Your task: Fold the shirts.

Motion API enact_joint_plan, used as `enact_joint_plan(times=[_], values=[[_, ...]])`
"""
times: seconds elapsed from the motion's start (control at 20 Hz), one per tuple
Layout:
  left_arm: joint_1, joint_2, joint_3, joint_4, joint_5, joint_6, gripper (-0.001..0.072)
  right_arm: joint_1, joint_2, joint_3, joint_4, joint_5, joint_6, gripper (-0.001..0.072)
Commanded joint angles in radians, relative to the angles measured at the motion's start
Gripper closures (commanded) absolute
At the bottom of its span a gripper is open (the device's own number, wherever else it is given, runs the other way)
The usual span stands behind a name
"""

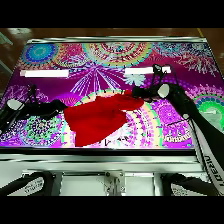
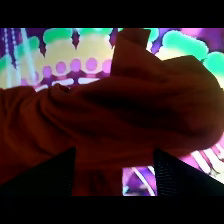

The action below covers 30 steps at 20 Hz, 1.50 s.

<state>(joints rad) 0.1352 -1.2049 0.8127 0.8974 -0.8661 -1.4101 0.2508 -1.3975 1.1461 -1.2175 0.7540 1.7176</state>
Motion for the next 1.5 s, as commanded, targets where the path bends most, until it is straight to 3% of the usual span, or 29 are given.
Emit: enact_joint_plan(times=[0.0, 0.05, 0.15, 0.25, 0.45, 0.65, 0.8, 0.85, 0.9, 1.0, 1.1, 1.2, 1.45], values=[[0.094, 0.000, -0.002, 0.026, -0.346, 0.200, -0.0004, -0.079, 0.052, 0.008, 0.026, 0.357, -0.155, 0.0150], [0.110, 0.005, -0.053, 0.032, -0.394, 0.219, -0.0004, -0.111, 0.049, 0.002, 0.048, 0.467, -0.205, 0.0150], [0.112, 0.016, -0.181, -0.006, -0.410, 0.249, -0.0004, -0.146, 0.047, -0.036, 0.086, 0.557, -0.246, 0.0142], [0.090, 0.016, -0.284, -0.085, -0.383, 0.299, -0.0004, -0.149, 0.047, -0.079, 0.106, 0.543, -0.247, 0.0132], [0.000, 0.011, -0.344, -0.143, -0.222, 0.298, -0.0003, -0.129, 0.045, -0.137, 0.224, 0.452, -0.246, 0.0133], [-0.094, -0.015, -0.344, -0.229, -0.150, 0.298, 0.0016, -0.120, 0.006, -0.138, 0.207, 0.452, -0.245, 0.0133], [-0.148, -0.048, -0.344, -0.229, -0.124, 0.298, 0.0141, -0.097, -0.056, -0.138, 0.274, 0.458, -0.293, 0.0132], [-0.163, -0.053, -0.344, -0.229, -0.090, 0.284, 0.0276, -0.079, -0.076, -0.138, 0.291, 0.457, -0.317, 0.0132], [-0.173, -0.054, -0.344, -0.229, -0.055, 0.260, 0.0332, -0.055, -0.095, -0.138, 0.298, 0.447, -0.322, 0.0133], [-0.179, -0.054, -0.343, -0.230, -0.026, 0.253, 0.0340, -0.012, -0.122, -0.138, 0.297, 0.407, -0.321, 0.0132], [-0.179, -0.054, -0.344, -0.229, -0.026, 0.254, 0.0574, 0.018, -0.134, -0.138, 0.301, 0.350, -0.317, 0.0132], [-0.179, -0.053, -0.343, -0.229, -0.027, 0.254, 0.0668, 0.026, -0.138, -0.138, 0.334, 0.298, -0.308, 0.0132], [-0.179, -0.038, -0.341, -0.229, -0.027, 0.254, 0.0670, 0.026, -0.156, -0.138, 0.436, 0.200, -0.310, 0.0133]])
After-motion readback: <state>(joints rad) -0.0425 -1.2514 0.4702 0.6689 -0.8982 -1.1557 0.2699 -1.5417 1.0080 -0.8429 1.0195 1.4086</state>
